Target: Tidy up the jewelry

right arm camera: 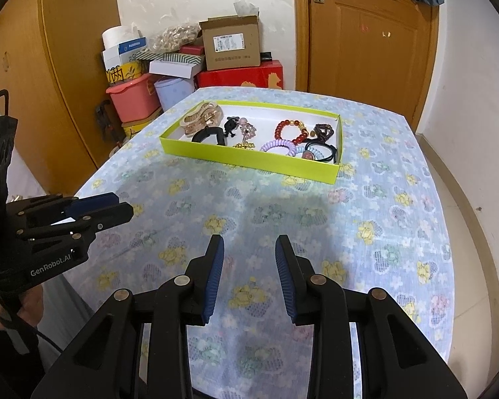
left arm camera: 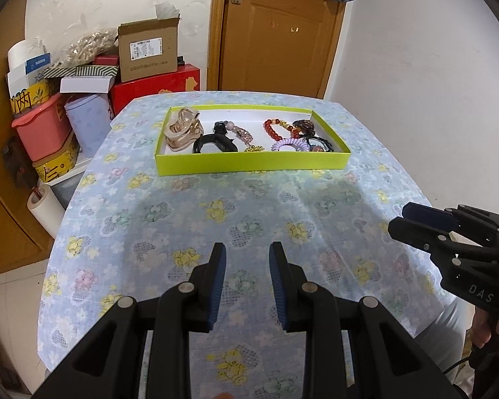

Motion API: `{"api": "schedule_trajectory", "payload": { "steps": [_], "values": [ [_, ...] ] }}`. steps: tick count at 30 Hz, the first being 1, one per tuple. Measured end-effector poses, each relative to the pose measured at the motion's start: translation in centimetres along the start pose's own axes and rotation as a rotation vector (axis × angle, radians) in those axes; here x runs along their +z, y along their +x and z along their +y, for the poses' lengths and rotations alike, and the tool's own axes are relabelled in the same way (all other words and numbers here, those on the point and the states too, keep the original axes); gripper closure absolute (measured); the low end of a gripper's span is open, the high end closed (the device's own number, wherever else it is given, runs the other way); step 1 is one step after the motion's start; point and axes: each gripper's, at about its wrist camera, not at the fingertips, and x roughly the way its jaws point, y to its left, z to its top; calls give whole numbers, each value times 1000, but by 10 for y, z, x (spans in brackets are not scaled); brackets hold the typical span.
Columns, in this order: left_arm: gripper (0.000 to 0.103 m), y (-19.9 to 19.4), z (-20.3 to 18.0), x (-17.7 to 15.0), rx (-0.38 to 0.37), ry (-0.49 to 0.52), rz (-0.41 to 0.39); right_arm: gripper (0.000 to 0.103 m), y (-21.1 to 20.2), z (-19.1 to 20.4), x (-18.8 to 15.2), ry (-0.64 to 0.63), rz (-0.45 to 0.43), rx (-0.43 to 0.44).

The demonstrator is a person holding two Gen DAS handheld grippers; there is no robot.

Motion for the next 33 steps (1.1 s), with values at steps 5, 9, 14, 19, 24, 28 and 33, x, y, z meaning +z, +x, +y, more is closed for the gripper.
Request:
{"api": "schedule_trajectory", "payload": {
  "steps": [5,9,14,19,24,28,33],
  "values": [
    [75,0,0,0,8,5,-1,70,0,0,0,1,1,0],
    [75,0,0,0,2,1,2,70,1,0,0,2,4,0],
    [75,0,1,0,3,1,2,69,1,0,-1,1,5,0],
    [75,0,1,0,7,1,5,69,3,0,-1,3,9,0],
    [75,1,2,0,21,-3,2,69,3,0,-1,3,9,0],
    [75,2,2,0,29,-1,2,69,4,0,-2,3,11,0],
    [75,2,1,0,35,1,2,69,4,0,-2,3,11,0]
  ]
}}
